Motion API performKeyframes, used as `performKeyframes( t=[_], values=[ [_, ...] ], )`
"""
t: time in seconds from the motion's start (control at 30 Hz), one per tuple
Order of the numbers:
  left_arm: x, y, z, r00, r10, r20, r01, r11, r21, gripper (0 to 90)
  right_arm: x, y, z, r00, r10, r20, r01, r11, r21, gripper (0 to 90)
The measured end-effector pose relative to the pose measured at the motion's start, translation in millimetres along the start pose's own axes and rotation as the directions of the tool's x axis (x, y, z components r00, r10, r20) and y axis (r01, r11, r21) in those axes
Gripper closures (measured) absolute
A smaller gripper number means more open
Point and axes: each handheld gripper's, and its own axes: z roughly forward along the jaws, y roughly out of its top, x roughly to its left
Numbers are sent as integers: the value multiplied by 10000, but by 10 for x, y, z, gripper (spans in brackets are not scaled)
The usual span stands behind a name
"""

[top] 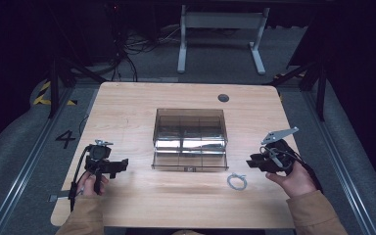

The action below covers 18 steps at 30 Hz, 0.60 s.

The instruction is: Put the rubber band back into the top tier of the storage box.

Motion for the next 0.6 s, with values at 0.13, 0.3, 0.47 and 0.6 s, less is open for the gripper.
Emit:
performKeyframes(
  t=[0.13,0.3,0.47,0.6],
  values=[
    [7,0,-7,10000,-6,-40,6,10000,-8,160,16,-3,67,9995,-327,-31,328,9992,225,666],
    [-2,-2,-5,10000,-24,-53,24,10000,17,160,34,-12,156,9995,-230,-193,235,9994,273,642],
    [3,0,-5,10000,-37,-36,37,10000,1,160,49,-14,227,9992,-309,-261,319,9988,367,629],
    [3,0,-5,10000,-36,-48,36,10000,5,160,62,-21,304,9988,-342,-342,359,9982,487,606]
  ],
)
